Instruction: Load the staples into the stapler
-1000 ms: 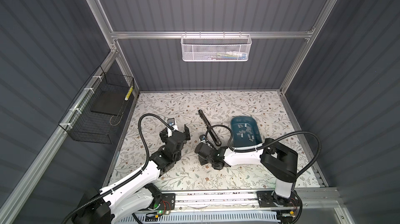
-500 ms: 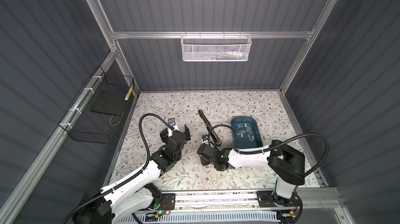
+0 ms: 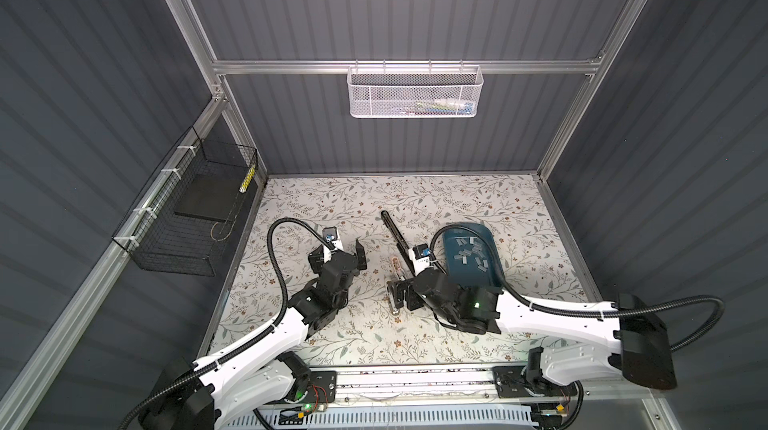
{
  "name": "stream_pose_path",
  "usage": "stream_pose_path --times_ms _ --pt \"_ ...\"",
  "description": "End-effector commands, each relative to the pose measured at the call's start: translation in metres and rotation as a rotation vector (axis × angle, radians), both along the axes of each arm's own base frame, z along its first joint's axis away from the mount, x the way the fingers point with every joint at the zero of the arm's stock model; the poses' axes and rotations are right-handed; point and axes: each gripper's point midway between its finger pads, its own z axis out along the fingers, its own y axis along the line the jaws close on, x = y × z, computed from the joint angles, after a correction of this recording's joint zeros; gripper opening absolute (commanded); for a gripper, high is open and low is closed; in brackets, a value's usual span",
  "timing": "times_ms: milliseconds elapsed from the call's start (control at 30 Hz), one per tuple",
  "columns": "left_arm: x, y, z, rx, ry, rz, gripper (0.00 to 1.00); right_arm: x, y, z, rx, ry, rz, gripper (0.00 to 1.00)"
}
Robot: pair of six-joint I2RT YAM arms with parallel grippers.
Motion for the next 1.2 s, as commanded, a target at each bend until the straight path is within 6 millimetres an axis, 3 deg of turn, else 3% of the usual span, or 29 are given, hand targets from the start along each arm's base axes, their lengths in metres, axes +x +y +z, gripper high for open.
stream_pose_path --times_ms 0,167,300,400,467,600,633,700,733,833,967,1167 --pt "-0.001 -0.009 0.014 -0.082 -0.010 -0.041 1.00 0.008 -0.029 -0.001 -0.063 -0.062 -0.081 0.99" --pt "-0.006 -0.006 0.005 -0.217 -0.009 -0.007 1.00 0.012 -0.067 0.014 -0.221 0.031 -0.109 0.99" --pt "-0.005 -0.013 -0.008 -0.204 0.012 -0.039 1.00 0.006 -0.084 0.036 -0.164 0.025 -0.102 0.99" --pt "-0.005 -0.004 -0.022 -0.141 0.015 -0.011 1.00 0.008 -0.096 0.034 -0.122 0.128 -0.083 0.98" --pt "-0.007 -0.002 -0.023 -0.140 0.019 -0.005 1.00 0.019 -0.119 0.029 -0.141 0.154 -0.135 0.86" --pt "-0.007 -0.007 -0.023 -0.136 0.010 -0.038 1.00 0.049 -0.162 0.003 -0.161 0.195 -0.270 0.55" --pt "-0.007 -0.006 -0.026 -0.130 0.015 -0.035 1.00 0.055 -0.167 -0.006 -0.153 0.226 -0.287 0.47" --pt "-0.006 -0.004 -0.034 -0.111 0.034 -0.018 1.00 0.064 -0.174 -0.018 -0.135 0.270 -0.314 0.39" --pt "-0.006 -0.003 -0.038 -0.107 0.044 -0.009 1.00 0.069 -0.175 -0.031 -0.146 0.316 -0.322 0.38" --pt "-0.005 -0.005 -0.041 -0.100 0.060 -0.008 1.00 0.076 -0.181 -0.047 -0.158 0.378 -0.344 0.30" --pt "-0.003 -0.006 -0.039 -0.093 0.064 -0.004 1.00 0.082 -0.186 -0.070 -0.181 0.433 -0.370 0.28" --pt "-0.001 -0.015 -0.042 -0.105 0.093 -0.031 1.00 0.073 -0.188 -0.112 -0.245 0.546 -0.367 0.25"
